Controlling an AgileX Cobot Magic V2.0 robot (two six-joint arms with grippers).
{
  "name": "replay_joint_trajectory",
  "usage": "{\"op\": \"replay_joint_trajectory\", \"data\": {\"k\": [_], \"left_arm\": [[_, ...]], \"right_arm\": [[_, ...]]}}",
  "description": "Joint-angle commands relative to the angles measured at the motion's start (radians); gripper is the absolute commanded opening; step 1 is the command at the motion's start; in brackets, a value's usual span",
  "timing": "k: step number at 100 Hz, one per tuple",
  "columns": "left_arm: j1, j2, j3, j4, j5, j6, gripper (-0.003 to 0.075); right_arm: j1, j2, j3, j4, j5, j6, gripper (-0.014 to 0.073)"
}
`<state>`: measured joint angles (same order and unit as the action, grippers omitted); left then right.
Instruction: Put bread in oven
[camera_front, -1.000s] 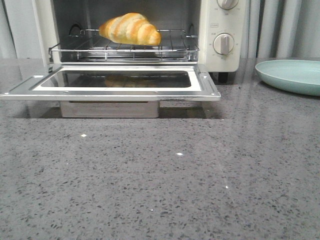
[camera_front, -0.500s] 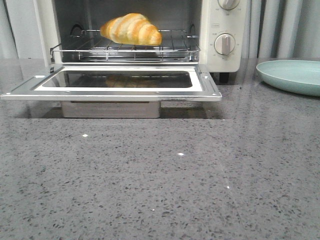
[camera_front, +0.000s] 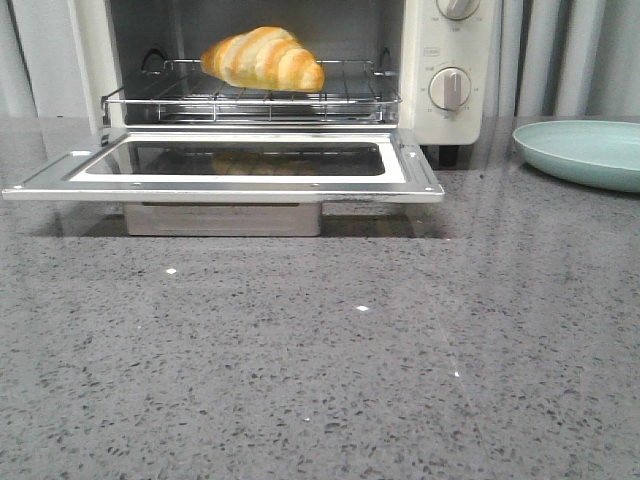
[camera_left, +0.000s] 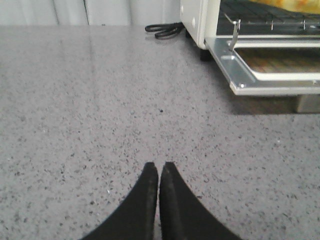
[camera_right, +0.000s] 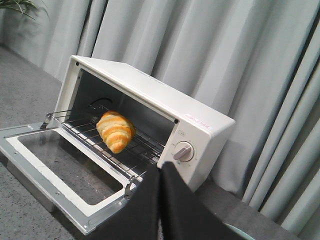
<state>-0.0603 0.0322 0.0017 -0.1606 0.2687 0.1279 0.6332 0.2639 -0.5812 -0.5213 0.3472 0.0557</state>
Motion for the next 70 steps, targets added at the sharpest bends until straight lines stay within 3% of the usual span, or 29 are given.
{"op": "replay_joint_trajectory", "data": {"k": [1, 70], "left_arm": [[0.004, 0.007, 0.021, -0.021, -0.039, -0.031, -0.0021], [0.004, 0.007, 0.021, -0.026, -0.030, -0.057, -0.0021]], "right_arm": [[-0.001, 0.008, -0.025, -0.022, -0.072, -0.007, -0.0061], [-0.001, 0.008, -0.025, -0.022, -0.072, -0.007, -0.0061]]}}
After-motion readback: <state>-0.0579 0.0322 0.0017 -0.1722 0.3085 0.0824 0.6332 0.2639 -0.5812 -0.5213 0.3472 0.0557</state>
